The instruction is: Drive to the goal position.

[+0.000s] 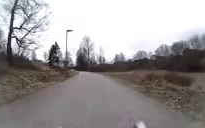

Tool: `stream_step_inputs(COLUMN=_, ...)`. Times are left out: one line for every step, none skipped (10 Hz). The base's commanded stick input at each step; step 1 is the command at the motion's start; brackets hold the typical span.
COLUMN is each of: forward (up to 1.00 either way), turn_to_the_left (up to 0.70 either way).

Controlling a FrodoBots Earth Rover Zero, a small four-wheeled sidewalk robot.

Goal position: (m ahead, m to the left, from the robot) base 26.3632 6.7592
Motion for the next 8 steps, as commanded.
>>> stream_step_inputs(forward=0.7, turn_to_the_left=0.0)
stream_step_inputs(forward=0.7, turn_to_the_left=0.0)
stream_step_inputs(forward=0.7, turn_to_the_left=0.0)
stream_step_inputs(forward=0.7, turn_to_the_left=0.0)
stream_step_inputs(forward=0.7, turn_to_the_left=0.0)
stream_step_inputs(forward=0.7, turn_to_the_left=0.0)
stream_step_inputs(forward=0.7, turn_to_the_left=0.0)
stream_step_inputs(forward=0.7, turn_to_the_left=0.0)
